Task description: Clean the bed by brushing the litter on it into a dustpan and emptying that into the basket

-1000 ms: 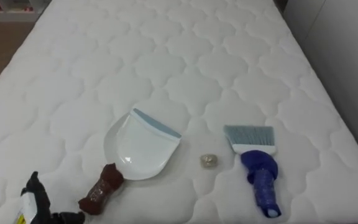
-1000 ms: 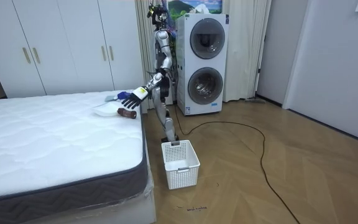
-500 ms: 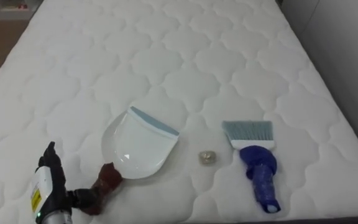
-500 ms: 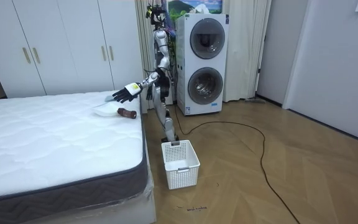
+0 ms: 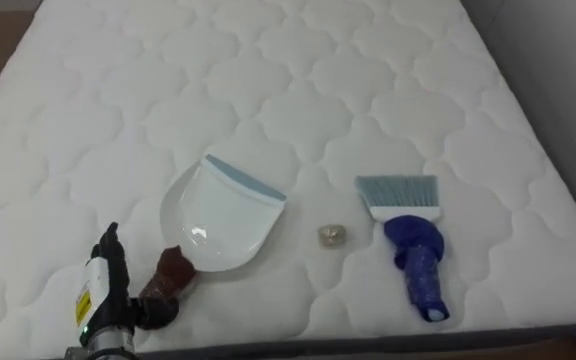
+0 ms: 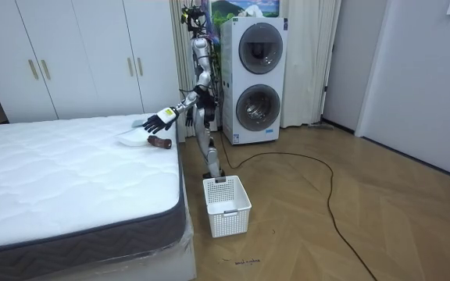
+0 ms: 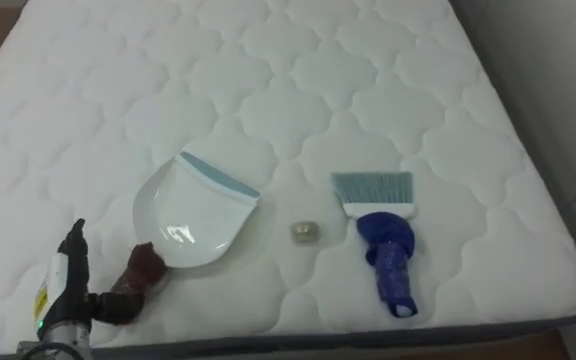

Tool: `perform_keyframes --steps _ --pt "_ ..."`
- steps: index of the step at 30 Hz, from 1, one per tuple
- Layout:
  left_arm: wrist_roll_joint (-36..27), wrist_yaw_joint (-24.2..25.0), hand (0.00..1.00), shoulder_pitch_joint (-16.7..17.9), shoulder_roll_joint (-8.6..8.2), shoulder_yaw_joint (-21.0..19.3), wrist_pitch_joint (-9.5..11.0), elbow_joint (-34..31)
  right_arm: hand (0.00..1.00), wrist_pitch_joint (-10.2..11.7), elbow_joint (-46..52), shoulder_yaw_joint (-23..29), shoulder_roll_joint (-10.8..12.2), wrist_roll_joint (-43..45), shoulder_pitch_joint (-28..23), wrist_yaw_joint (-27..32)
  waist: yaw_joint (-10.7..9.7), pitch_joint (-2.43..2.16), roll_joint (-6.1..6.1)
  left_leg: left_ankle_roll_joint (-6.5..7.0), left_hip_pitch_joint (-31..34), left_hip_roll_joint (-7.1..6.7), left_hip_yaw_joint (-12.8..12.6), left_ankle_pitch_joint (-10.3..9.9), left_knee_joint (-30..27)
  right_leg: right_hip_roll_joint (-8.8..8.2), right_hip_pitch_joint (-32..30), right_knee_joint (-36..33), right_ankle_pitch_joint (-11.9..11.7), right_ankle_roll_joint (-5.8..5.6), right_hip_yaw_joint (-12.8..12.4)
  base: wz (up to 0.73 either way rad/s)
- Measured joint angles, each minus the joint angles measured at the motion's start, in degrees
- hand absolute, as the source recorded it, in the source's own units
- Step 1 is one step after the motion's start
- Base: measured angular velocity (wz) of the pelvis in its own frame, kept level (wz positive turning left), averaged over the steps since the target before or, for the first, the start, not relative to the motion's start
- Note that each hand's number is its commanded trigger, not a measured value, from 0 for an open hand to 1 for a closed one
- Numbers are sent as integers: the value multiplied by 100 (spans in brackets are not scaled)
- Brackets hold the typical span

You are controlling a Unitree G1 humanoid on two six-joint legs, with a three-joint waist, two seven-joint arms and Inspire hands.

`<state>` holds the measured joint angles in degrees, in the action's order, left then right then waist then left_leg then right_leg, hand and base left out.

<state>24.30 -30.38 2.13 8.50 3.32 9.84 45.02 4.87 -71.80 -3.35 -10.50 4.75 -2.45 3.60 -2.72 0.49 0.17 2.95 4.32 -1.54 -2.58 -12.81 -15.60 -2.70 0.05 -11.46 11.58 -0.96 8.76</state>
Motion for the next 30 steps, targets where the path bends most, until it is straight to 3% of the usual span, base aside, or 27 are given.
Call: perform_keyframes --steps 3,8,12,16,22,25,30 --pt "-18 -19 0 -180 -32 36 1 266 0 -3 -5 -79 -64 -28 78 46 -3 51 83 0 310 24 -9 0 -184 -11 -335 -234 2 2 13 0" --pt "-376 -22 0 -434 -35 92 2 727 0 -7 -211 -220 -67 -273 252 142 -13 64 108 -2 709 57 -31 -3 -459 -16 -717 -488 23 35 30 3" --pt "-612 -23 0 -834 -31 105 3 1041 0 -5 -390 -239 -65 -594 382 187 -30 92 123 0 1046 87 -41 -3 -615 -45 -1110 -839 76 95 141 10" --pt "-794 -87 0 -1143 -29 136 8 1154 0 -5 -415 -494 -141 -871 497 179 -41 160 168 0 1262 97 -70 -4 -716 -78 -1407 -1105 139 142 126 -7" --pt "-805 -183 0 -1487 58 145 73 1352 0 1 -484 -796 -163 -895 749 160 -186 187 171 -11 1757 141 -207 30 -1050 -102 -1995 -1520 214 192 41 -6" --pt "-918 -201 0 -1713 165 181 122 1641 0 1 -484 -1015 -165 -895 815 159 -196 231 139 -20 1924 197 -261 17 -1220 -72 -2151 -1655 234 226 -8 -6" --pt "-1128 -326 0 -1955 178 192 138 1692 0 -6 -480 -1128 -164 -894 873 178 -193 243 127 -29 2137 208 -291 1 -1314 -82 -2426 -1852 274 253 -36 -1"
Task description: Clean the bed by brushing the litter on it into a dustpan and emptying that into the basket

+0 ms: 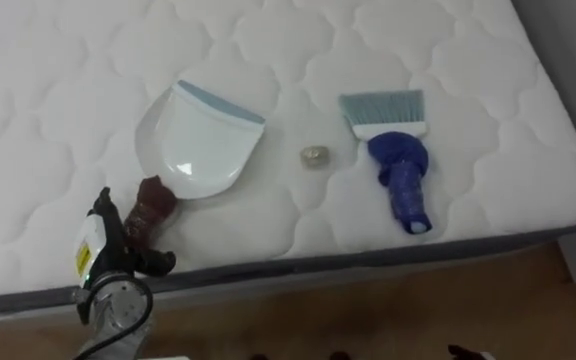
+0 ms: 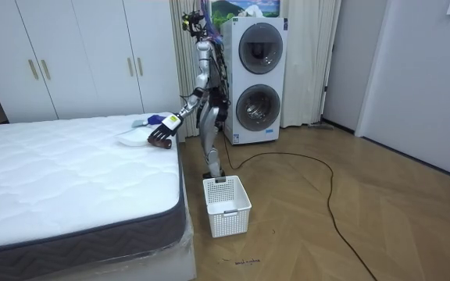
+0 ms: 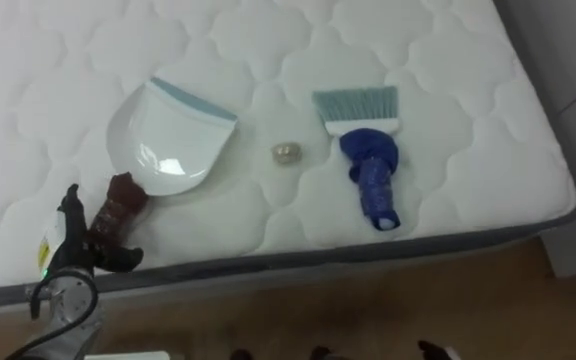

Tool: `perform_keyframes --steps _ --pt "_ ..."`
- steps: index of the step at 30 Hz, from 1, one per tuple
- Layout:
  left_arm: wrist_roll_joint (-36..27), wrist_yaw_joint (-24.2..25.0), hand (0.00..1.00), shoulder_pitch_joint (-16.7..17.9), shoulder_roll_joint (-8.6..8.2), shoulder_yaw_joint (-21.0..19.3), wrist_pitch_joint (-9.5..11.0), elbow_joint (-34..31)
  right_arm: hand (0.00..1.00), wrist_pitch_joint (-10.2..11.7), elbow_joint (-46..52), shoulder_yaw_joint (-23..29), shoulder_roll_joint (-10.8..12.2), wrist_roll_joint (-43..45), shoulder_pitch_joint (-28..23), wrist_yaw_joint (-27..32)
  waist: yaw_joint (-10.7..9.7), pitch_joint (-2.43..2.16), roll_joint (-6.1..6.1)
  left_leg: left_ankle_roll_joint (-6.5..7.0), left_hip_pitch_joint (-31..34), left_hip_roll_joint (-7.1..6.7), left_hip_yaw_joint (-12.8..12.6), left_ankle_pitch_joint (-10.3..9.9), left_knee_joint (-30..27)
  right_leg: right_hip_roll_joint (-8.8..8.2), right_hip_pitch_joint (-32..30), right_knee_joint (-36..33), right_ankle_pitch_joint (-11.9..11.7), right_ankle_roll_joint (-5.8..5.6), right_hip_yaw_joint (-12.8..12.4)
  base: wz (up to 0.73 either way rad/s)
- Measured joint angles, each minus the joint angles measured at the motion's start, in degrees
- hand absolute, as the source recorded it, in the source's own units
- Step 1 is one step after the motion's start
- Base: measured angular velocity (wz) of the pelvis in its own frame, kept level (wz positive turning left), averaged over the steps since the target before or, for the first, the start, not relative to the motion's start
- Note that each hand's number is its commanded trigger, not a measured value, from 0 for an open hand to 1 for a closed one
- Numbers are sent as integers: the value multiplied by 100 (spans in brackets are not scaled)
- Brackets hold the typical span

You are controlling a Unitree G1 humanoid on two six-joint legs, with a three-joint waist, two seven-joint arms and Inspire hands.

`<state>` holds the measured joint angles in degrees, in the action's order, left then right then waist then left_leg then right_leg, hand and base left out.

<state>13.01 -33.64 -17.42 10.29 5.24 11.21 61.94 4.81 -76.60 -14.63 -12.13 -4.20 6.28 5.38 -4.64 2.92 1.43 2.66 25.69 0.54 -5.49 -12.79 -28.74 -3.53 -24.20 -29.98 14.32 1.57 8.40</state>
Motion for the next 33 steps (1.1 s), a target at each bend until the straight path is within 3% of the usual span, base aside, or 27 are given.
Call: perform_keyframes --steps 21,24,29,33 --pt "-423 -177 0 -314 7 68 56 -1 0 6 29 -248 38 -65 153 96 -59 12 -16 -30 260 92 -1 -97 -367 -60 -127 -267 142 73 175 4" --pt "-603 -153 0 -449 8 71 57 -1 0 6 62 -326 17 -103 173 99 -71 26 -7 -28 396 113 -1 -107 -489 -60 -246 -356 157 85 193 4" --pt "-692 -42 0 -551 16 83 55 0 0 8 105 -330 17 -120 263 145 -139 94 31 -30 631 142 -39 -178 -698 -84 -518 -662 249 116 181 -1" --pt "-908 87 0 -571 74 172 53 1 0 13 119 -334 11 -174 286 152 -170 104 43 -66 880 206 -78 -229 -902 -88 -817 -917 315 194 152 -7"
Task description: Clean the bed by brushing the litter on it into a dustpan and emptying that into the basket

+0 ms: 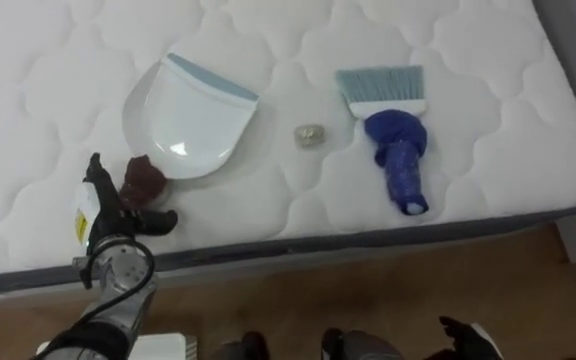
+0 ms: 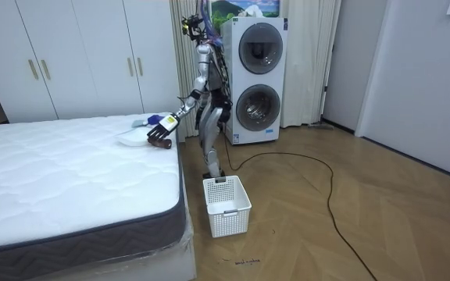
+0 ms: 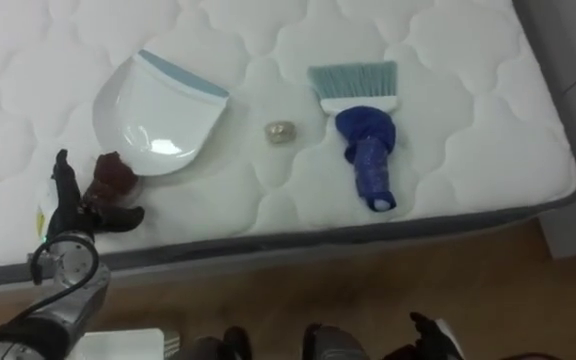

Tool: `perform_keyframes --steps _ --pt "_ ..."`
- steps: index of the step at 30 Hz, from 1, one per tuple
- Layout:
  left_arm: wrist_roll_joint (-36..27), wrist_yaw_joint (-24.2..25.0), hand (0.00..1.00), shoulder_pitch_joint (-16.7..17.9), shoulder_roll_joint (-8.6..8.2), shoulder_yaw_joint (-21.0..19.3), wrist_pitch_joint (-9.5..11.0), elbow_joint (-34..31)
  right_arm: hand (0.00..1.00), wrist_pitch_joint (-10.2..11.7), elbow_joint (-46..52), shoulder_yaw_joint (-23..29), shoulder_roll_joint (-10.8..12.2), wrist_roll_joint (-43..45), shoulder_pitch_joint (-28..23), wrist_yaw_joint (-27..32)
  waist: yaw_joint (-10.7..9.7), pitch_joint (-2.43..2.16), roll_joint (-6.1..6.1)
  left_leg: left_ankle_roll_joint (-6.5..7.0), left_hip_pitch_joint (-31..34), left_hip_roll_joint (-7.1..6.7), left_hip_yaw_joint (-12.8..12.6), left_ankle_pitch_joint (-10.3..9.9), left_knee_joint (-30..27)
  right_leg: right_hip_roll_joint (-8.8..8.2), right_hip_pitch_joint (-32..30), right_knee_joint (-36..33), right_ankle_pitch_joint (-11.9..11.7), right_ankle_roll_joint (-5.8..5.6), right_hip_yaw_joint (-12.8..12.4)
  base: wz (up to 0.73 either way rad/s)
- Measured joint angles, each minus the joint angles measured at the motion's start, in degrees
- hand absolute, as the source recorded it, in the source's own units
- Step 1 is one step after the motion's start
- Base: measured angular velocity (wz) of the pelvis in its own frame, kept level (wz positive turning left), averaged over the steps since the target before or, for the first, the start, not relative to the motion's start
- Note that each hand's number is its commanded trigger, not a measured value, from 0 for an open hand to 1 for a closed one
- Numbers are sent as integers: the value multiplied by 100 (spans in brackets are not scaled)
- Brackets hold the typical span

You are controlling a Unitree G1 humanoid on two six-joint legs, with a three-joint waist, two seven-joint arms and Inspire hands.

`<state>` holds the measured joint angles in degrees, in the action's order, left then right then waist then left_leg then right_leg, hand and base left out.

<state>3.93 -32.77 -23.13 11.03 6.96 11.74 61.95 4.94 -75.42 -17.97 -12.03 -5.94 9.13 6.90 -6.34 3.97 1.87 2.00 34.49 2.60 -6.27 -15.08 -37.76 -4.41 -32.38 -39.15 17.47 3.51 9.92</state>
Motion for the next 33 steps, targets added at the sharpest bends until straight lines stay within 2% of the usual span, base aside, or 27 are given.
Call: perform_keyframes --steps 5,9,13,17,20,24,31,33 --pt "1 98 0 -130 116 6 0 138 0 -1 8 -64 5 -3 12 -3 -78 11 9 -41 259 22 11 -64 -278 -21 -307 -370 129 71 -24 0" --pt "-3 176 0 -192 129 7 -3 230 0 1 8 -102 9 -4 33 -12 -139 21 28 -70 312 72 7 -115 -396 4 -357 -468 163 104 -19 -1" --pt "-194 346 0 -353 132 23 -14 257 0 -1 12 -90 12 -18 27 -9 -213 32 45 -65 441 62 -35 -129 -511 -46 -515 -658 220 127 -28 0" --pt "-337 487 0 -368 183 23 -48 277 0 -16 34 -90 12 -21 22 -6 -288 31 54 -64 513 81 -103 -168 -613 -63 -612 -802 275 135 -59 0" --pt "-381 616 0 -409 245 29 -86 277 0 -107 31 -95 2 -29 17 0 -287 34 86 -66 590 104 -107 -187 -717 -60 -685 -885 294 153 -52 0" --pt "-456 761 0 -533 311 146 -304 311 0 -145 39 -106 -26 -46 33 1 -282 32 114 -61 616 81 -121 -194 -772 -69 -747 -981 303 140 -115 -2" --pt "-566 1153 0 -747 416 251 -512 669 0 -496 262 -113 -71 1 -121 -5 -290 29 162 -48 623 89 -141 -221 -844 -69 -778 -1059 309 137 -158 -2" --pt "-561 1233 51 -818 437 250 -614 747 0 -576 261 -133 -77 0 -126 -6 -285 29 164 -54 631 87 -159 -251 -893 -61 -801 -1107 323 135 -192 -8"
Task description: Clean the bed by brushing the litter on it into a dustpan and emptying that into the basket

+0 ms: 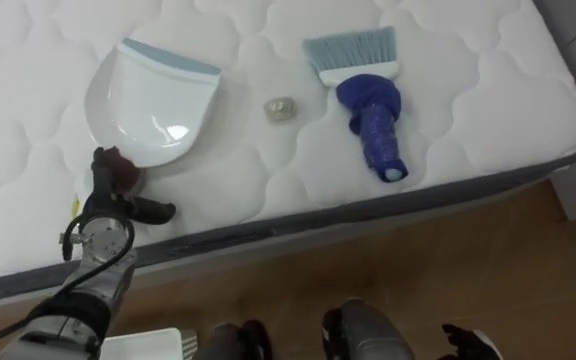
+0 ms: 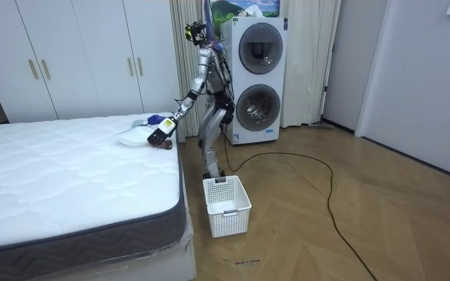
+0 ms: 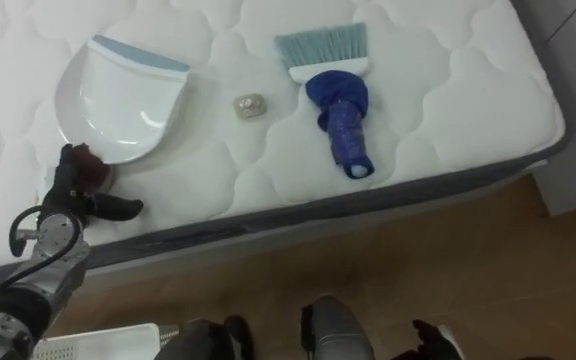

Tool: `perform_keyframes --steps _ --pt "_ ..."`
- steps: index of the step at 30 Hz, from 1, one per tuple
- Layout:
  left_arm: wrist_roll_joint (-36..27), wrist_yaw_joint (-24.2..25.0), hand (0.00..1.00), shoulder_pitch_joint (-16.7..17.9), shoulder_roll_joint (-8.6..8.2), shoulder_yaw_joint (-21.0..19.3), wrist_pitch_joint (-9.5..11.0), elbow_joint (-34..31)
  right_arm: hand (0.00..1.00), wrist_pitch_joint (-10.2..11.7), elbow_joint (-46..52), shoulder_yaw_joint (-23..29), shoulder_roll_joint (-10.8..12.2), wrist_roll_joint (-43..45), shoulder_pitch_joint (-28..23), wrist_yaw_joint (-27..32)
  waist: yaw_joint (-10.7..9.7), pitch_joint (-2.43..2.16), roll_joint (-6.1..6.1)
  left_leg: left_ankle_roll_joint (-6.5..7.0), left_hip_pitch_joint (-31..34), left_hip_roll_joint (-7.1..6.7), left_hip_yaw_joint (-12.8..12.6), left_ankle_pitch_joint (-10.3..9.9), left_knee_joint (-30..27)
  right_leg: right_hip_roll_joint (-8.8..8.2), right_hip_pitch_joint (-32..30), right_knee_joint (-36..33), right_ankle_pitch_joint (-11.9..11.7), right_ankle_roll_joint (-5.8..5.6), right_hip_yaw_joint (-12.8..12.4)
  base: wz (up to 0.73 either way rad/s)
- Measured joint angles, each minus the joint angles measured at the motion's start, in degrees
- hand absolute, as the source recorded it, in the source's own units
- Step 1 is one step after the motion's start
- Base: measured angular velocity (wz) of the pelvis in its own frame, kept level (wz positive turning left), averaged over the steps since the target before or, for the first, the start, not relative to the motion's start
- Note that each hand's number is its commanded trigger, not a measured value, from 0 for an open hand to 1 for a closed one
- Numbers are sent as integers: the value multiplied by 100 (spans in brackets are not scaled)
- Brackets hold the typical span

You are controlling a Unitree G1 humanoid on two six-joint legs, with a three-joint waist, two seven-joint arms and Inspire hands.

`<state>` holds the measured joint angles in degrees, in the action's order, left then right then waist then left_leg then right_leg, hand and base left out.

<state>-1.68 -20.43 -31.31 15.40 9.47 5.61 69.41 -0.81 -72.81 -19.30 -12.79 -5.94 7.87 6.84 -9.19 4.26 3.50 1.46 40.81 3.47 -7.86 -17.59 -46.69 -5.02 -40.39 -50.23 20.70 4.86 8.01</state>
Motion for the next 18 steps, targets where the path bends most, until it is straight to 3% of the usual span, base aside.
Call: perform_keyframes --steps 2,5,10,18 --pt "6 76 89 -57 32 0 -62 61 0 -47 -4 -101 -14 6 -10 -2 -16 0 0 4 21 -6 -13 -2 -13 -20 -38 -39 11 -8 -12 -3" --pt "11 94 96 -114 108 0 -76 158 0 -132 -15 -200 -19 115 -16 -7 -19 0 -1 10 77 -8 -20 -6 -56 -26 -103 -86 14 -7 -23 0" --pt "7 81 96 -154 311 -6 -121 291 0 -191 -17 -205 -44 127 -56 -3 -15 0 -1 38 72 -15 -86 -26 -74 -80 -115 -157 39 -7 -25 1" --pt "2 186 99 -162 301 189 -318 432 0 -306 -16 -343 -52 129 -58 -2 -12 -1 -3 52 85 -22 -88 -32 -87 -96 -114 -160 45 -22 -15 0"
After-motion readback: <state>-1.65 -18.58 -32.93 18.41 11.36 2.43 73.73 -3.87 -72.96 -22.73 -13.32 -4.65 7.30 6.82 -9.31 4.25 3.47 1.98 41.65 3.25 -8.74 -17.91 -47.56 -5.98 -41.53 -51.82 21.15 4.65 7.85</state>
